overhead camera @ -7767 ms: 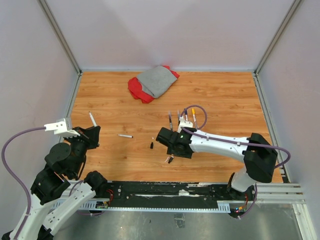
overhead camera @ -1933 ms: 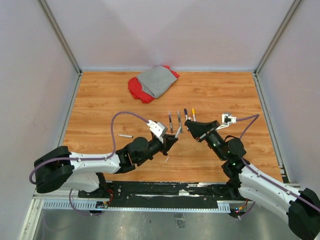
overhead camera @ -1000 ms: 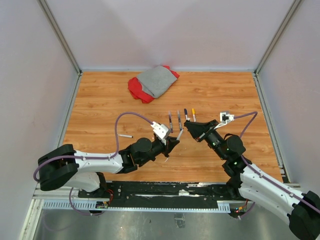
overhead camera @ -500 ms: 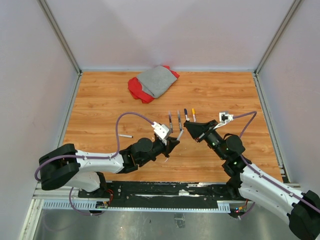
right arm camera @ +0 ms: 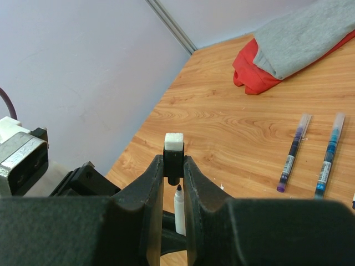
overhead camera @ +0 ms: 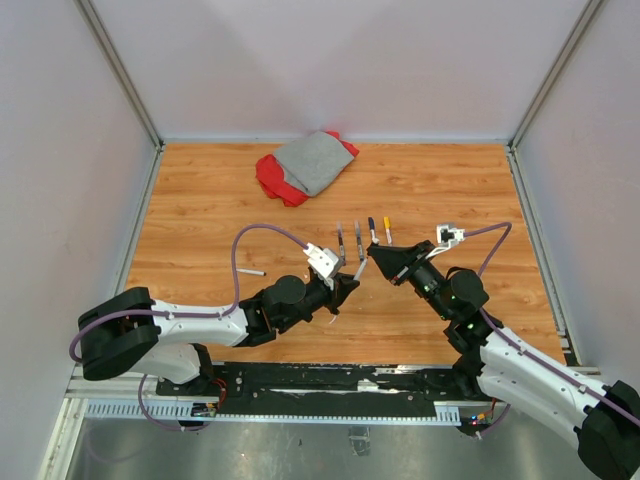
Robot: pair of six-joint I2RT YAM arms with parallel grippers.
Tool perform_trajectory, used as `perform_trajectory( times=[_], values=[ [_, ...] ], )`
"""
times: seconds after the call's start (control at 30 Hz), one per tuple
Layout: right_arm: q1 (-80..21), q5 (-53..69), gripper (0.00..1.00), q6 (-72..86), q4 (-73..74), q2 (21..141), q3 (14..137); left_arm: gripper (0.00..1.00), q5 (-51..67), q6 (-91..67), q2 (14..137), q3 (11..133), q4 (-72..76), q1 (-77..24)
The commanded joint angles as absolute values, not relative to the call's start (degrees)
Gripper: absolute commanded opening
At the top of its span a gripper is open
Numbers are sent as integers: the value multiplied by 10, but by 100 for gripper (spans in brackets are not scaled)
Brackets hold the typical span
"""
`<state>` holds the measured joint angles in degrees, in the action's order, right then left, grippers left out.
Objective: Insert the pens into the pen caps
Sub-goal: Insert the pen cap onto the pen.
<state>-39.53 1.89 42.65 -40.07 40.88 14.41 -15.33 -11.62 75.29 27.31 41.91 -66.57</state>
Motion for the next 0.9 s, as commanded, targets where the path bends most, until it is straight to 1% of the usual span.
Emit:
perform_trajectory(
  times=[0.0,0.87],
  values=[
    [-390,11,1,430,-405,405,138,1,-163,-107,756,289,440,-672],
    [-390,35,1,453,-436,424,122,0,-168,-105,755,292,435,-671]
  ],
)
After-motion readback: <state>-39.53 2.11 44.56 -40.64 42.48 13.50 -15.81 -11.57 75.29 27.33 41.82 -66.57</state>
